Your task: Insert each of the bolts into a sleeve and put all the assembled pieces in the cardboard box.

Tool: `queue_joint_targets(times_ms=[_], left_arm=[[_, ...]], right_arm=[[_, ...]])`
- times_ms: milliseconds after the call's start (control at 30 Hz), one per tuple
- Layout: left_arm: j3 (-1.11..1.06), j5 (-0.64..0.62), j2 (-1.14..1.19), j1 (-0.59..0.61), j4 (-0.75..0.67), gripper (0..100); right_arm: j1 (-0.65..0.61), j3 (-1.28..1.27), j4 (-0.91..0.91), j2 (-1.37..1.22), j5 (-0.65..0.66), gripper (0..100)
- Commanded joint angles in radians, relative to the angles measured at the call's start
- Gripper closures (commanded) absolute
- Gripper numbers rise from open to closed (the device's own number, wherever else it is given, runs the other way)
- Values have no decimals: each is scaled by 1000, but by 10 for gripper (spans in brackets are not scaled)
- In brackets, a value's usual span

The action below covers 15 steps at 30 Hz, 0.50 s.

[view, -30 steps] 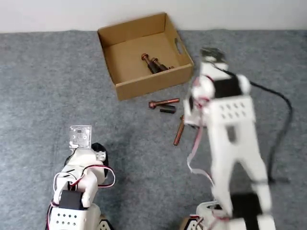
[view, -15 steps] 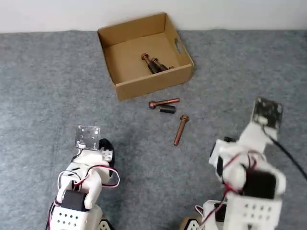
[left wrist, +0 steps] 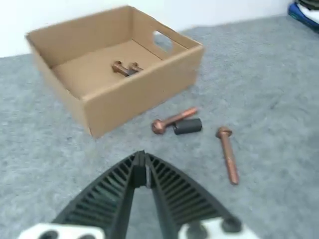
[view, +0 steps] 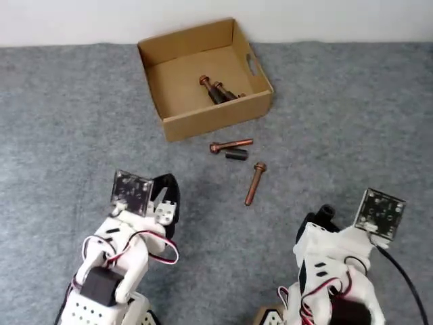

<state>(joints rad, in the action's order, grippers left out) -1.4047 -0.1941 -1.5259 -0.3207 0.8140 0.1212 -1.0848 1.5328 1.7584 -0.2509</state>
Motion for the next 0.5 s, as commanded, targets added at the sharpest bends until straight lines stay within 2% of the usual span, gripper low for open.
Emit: queue_joint_targets(times_ms=[0,133,300,467], left_arm=[[156,-43,176,-8,-6,994],[392,-114,493,-35,29,994],[684,-117,885,-118,203,994],[949,-117,1185,-129,298,994]], right_arm=[[13,-2,-27,15,-11,991],[13,-21,-41,24,-11,991],[13,-28,-41,24,-11,991],[13,-28,-38,24,-11,991]])
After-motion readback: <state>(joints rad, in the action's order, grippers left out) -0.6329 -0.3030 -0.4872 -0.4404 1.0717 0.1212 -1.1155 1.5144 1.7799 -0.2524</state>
